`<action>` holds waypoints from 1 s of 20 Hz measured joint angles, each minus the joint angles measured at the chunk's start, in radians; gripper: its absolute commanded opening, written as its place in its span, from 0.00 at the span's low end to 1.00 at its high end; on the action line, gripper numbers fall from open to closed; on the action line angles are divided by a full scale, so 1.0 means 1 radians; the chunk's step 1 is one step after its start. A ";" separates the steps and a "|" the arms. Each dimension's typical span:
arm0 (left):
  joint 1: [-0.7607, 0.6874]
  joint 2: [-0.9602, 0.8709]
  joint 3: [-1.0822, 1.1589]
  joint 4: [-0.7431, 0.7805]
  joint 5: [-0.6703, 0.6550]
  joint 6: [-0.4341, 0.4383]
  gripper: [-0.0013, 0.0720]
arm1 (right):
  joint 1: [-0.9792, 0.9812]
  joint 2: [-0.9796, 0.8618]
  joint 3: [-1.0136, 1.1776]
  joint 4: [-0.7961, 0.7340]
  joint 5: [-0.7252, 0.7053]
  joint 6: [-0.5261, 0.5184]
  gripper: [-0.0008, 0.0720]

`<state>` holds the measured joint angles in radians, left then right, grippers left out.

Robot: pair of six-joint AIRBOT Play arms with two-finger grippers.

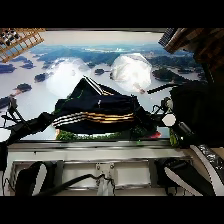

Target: Fold the clothes and pants, and hang the long-sleeved shirts on hangers.

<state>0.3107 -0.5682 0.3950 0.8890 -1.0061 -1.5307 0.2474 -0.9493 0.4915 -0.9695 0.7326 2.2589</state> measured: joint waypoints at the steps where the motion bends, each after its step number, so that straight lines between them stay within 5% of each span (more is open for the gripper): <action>1: 0.000 0.000 0.000 0.000 0.000 0.000 0.47 | -0.001 0.000 0.000 0.012 -0.006 -0.001 0.60; 7: 0.000 0.000 0.000 0.000 0.000 0.002 0.47 | -0.003 -0.008 0.000 0.044 -0.051 -0.008 0.58; 11: 0.000 0.000 0.000 0.000 0.001 0.002 0.47 | -0.003 -0.051 0.000 0.059 -0.079 -0.010 0.38; 15: 0.000 0.000 0.000 0.001 0.014 0.002 0.47 | -0.003 -0.083 0.000 0.069 -0.108 -0.021 0.06; 20: 0.000 0.000 0.000 0.038 0.014 0.003 0.47 | -0.003 -0.089 0.000 0.073 -0.123 -0.054 0.06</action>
<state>0.3107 -0.5682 0.3950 0.9272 -0.9916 -1.5280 0.2443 -1.0382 0.4915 -0.8963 0.6098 2.2051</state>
